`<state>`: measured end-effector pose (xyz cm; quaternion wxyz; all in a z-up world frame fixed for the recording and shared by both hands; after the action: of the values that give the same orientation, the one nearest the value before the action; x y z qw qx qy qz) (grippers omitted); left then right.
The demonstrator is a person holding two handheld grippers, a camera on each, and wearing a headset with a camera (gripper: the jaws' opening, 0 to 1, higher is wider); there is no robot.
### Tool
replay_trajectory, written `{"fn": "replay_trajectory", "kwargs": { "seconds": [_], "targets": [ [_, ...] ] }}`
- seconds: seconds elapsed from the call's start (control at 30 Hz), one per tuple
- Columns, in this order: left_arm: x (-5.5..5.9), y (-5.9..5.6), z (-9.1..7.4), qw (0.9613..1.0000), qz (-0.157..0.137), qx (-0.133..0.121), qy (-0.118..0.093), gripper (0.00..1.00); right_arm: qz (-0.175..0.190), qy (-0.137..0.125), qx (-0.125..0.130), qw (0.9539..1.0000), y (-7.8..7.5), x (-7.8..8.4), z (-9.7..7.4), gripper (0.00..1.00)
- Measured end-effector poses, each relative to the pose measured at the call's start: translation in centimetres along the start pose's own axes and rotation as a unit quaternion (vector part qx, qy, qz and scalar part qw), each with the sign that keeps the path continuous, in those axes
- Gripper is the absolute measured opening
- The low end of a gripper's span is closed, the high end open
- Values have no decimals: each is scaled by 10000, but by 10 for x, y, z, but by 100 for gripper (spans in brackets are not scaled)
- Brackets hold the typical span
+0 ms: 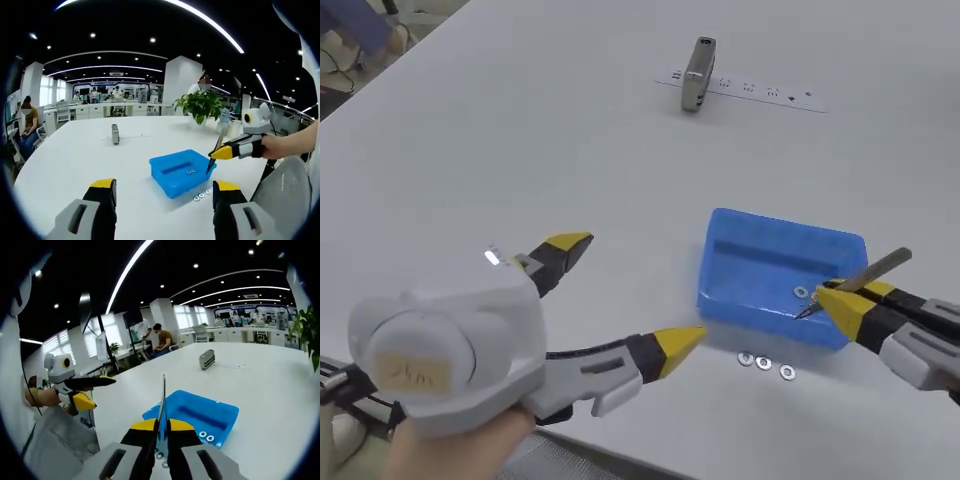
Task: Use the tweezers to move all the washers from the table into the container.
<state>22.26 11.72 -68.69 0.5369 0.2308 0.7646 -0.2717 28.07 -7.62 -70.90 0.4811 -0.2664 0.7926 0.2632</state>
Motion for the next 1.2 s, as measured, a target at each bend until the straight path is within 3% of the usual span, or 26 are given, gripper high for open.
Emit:
{"fn": "replay_trajectory", "kwargs": {
  "seconds": [0.33, 0.67, 0.73, 0.8, 0.9, 1.2],
  "targets": [
    [2, 0, 0, 10000, 25, 20, 55, 80, -21, 535, 17, 9986, -2, 39, 5, 4],
    [2, 1, 1, 10000, 26, 22, 89, 79, -363, 764, 22, 9964, 1, 49, 8, 4],
    [2, 1, 1, 9999, 34, 27, 101, 79, -499, 721, -25, 9961, 3, 48, 8, 4],
    [2, 0, 1, 9999, 42, 29, 110, 79, -929, 716, -93, 9931, 5, 47, 8, 3],
    [2, 0, 1, 9999, 45, 30, 109, 79, -1165, 708, -140, 9906, 7, 48, 8, 3],
    [2, 0, 0, 9999, 52, 8, 91, 79, -864, 578, -11, 9946, -1, 47, 6, 4]
  ]
}}
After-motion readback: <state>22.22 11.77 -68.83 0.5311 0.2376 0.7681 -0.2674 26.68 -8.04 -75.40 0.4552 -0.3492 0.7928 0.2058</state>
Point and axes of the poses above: the centre of the closed fingertips' face, and the gripper's own axes: z roughly forward along the fingers, y roughly to its left, x roughly out of its underside, the point moved 5 cm from there along -z, roughly backward along the fingers, and after that the axes turned 15 degrees about x, right-handed, at the moved point
